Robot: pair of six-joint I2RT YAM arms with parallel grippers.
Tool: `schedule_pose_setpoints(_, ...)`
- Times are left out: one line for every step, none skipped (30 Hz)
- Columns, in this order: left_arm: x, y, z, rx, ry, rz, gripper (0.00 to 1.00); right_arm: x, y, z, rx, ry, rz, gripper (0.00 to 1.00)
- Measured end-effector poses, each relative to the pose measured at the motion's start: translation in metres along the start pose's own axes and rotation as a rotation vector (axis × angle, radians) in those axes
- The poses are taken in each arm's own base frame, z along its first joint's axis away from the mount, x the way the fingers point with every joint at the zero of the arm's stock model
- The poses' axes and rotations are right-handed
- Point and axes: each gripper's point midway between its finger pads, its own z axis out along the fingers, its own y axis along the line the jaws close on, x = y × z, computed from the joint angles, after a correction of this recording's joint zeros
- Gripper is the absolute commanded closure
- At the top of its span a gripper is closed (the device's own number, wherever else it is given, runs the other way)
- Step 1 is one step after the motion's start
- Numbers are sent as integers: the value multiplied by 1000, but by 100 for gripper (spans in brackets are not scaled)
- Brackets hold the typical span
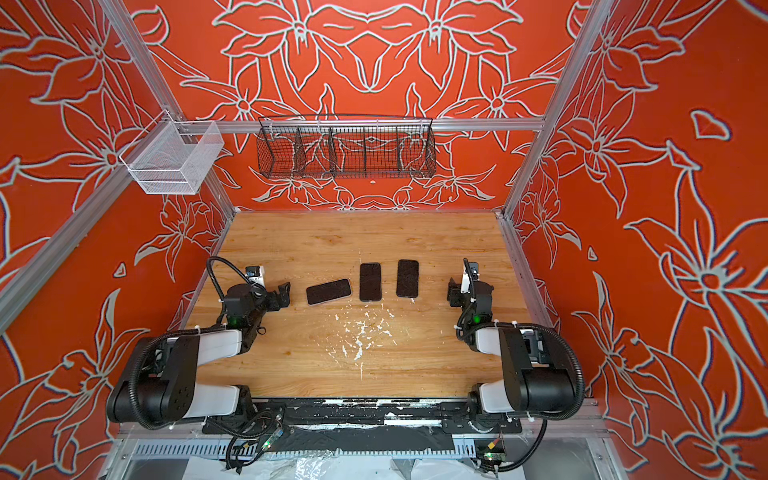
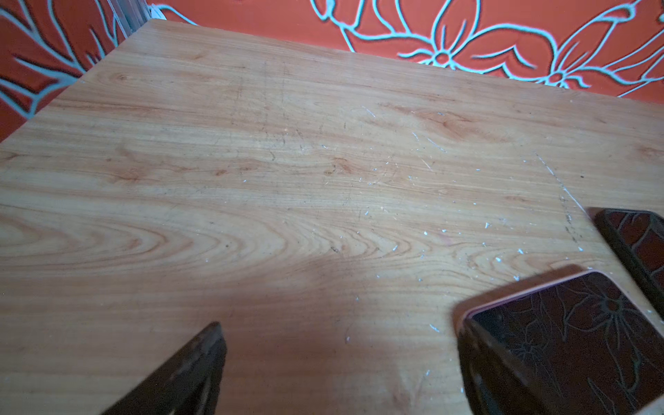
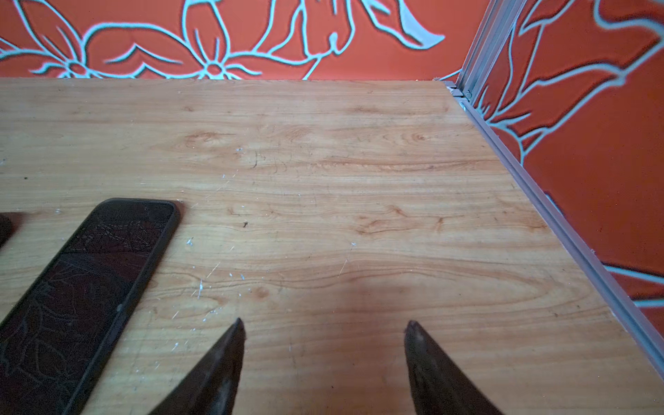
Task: Put the phone into the phone case
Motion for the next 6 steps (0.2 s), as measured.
schedule_pose_setpoints(0, 0, 0, 1, 0, 1, 2, 1, 0, 0, -2, 4, 0, 29)
schedule_pose_setpoints(0, -1, 0, 1, 1, 1, 2, 1, 0, 0, -3, 6, 0, 29)
schedule_pose_setpoints(0, -1, 1, 1, 2, 1, 2, 2, 1, 0, -3, 7, 0, 29)
schedule_pose_setpoints(0, -1, 1, 1, 1, 2, 2, 2, 1, 0, -4, 9, 0, 29)
schedule_pose_setpoints(-1, -1, 1, 1, 1, 4, 2, 3, 1, 0, -5, 12, 0, 29)
schedule_pose_setpoints(-1, -1, 1, 1, 0, 6, 2, 3, 1, 0, -5, 13, 0, 29)
